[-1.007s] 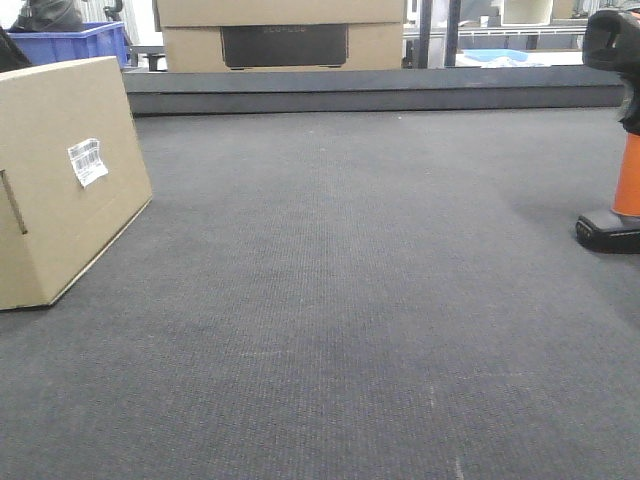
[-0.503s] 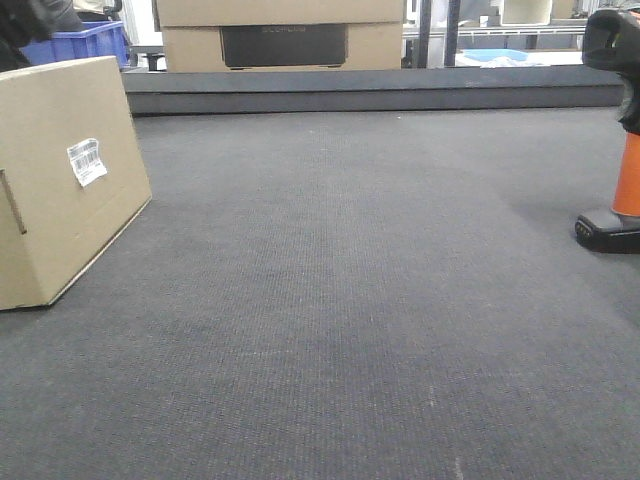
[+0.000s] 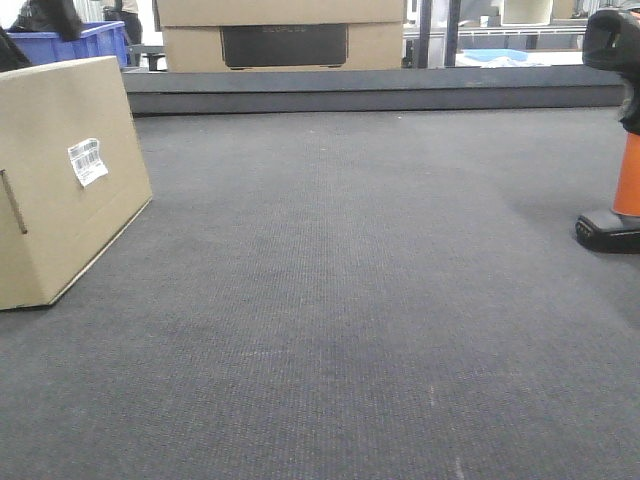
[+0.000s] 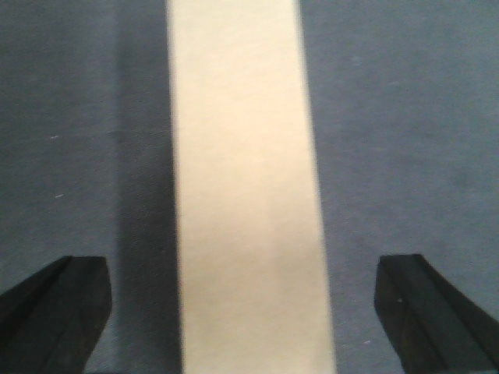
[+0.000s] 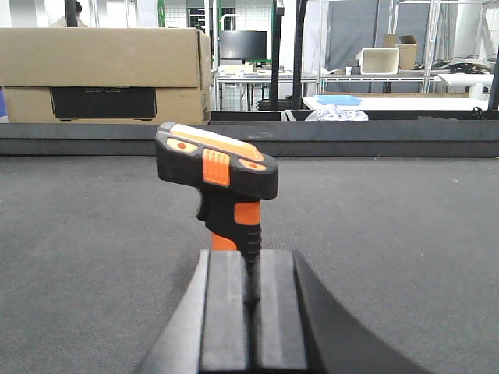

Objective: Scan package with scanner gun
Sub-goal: 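Close the left gripper on the top edge of the box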

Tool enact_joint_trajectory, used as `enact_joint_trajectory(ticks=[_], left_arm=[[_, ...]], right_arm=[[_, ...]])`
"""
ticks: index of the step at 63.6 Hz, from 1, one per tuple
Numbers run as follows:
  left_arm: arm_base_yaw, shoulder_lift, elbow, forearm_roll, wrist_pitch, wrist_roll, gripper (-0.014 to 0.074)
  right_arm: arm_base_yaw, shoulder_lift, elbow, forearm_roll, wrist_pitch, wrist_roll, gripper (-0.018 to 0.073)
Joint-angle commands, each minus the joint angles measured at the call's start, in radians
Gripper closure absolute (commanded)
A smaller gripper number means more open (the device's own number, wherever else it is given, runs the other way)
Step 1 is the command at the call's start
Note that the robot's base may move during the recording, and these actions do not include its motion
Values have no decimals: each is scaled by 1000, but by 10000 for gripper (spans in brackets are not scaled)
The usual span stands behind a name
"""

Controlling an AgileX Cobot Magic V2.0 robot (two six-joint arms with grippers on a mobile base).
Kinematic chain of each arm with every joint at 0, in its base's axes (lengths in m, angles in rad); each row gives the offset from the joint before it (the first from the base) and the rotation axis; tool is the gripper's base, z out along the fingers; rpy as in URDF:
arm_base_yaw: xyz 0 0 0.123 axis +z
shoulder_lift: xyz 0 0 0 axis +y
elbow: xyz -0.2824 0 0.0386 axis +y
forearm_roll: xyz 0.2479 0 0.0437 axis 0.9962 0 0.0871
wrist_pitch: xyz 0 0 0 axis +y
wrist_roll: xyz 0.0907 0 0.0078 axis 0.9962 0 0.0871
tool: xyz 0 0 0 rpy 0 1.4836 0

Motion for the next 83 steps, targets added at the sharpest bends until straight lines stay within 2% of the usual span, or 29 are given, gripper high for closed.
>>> enact_joint_trajectory(ticks=[1,7,21,24,28,44,54,60,65,78,83], left_arm=[[-5,0,-2,14,9,-22,17],[-13,6,-2,-9,17,-22,17],[-47,51,-1,-9,77,-22,17],[-47,64,-1,-9,94,-45,17],[-44,75,0,6,117,-79,17],[-44,123,0,10,162,-78,17],[-44,135,1,55,191,-78,17],[-44,137,1,56,196,-78,48],[-44,137,1,52,198,-78,147],[-44,137,1,44,199,-78,697],[-44,137,-6,44,189,-78,708]], right_arm=[[1,-4,-1,-8,-16,0,721],[1,-4,-1,-8,-16,0,721],[1,-4,-1,-8,-16,0,721],[1,-4,-1,-8,-16,0,721],[1,-4,-1,-8,-16,0,721],[1,-4,-1,-8,-16,0,721],[1,-4,-1,-8,-16,0,721],[1,-4,-1,-8,-16,0,721],[1,-4,-1,-8,-16,0,721],[1,-4,-1,-8,-16,0,721],[1,-4,-1,-8,-16,0,721]])
